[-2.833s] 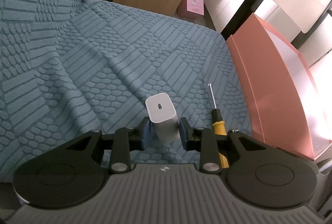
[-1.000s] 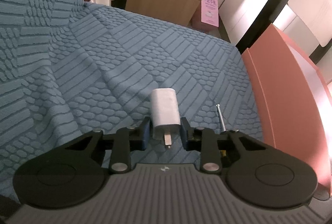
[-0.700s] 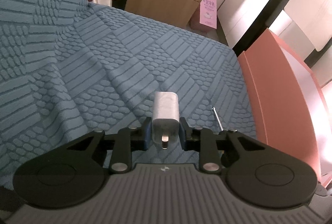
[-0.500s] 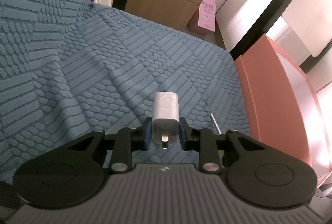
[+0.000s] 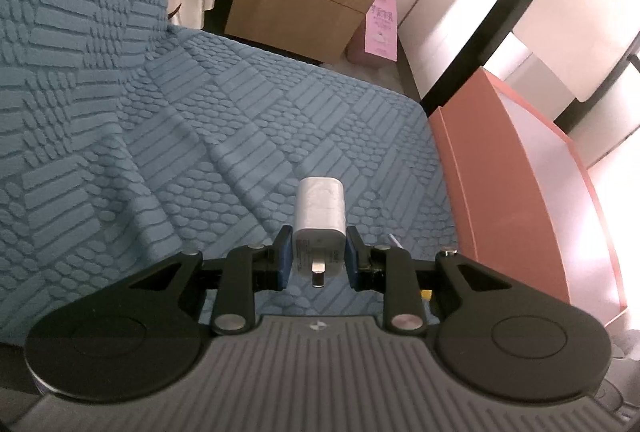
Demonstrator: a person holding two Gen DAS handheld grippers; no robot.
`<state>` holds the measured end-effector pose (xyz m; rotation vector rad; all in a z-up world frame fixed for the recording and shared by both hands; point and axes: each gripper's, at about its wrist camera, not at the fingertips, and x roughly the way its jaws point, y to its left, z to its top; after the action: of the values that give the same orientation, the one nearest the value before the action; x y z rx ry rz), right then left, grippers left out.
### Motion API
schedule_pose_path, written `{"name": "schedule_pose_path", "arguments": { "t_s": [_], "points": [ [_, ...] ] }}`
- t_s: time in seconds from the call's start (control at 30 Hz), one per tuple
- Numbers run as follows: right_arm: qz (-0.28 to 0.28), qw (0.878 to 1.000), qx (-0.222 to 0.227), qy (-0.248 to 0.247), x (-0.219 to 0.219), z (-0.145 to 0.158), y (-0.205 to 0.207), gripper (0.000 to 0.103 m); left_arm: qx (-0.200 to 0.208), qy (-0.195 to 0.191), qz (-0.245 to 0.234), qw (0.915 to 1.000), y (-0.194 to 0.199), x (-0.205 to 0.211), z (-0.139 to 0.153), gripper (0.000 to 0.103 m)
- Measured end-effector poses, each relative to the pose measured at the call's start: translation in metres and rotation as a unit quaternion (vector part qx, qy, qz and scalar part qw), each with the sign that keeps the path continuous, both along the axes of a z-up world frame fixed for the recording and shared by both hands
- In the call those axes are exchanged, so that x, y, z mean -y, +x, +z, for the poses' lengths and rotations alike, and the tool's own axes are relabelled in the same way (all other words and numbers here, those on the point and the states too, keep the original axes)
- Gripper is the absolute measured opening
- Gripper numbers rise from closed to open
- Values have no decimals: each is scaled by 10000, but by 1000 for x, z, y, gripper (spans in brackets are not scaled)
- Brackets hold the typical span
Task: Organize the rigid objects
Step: 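Lift the charger and screwdriver and carry them over the pink box with both grippers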
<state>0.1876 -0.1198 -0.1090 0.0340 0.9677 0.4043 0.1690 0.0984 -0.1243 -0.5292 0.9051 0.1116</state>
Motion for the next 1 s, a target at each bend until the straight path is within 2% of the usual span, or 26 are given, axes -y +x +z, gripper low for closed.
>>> {"name": "schedule_pose_path", "arguments": {
  "t_s": [0.27, 0.4, 1.0],
  "points": [
    [-116, 9992, -93, 367, 20, 23, 3, 21, 123, -68, 44, 9999, -6, -3, 32, 31],
    [-63, 9980, -86, 618, 29, 41, 5, 21, 192, -12, -120, 9997, -5, 6, 53, 31],
    [39, 9942, 819, 694, 73, 139, 38, 21, 551, 141, -496, 9971, 36, 63, 145, 31]
  ]
}}
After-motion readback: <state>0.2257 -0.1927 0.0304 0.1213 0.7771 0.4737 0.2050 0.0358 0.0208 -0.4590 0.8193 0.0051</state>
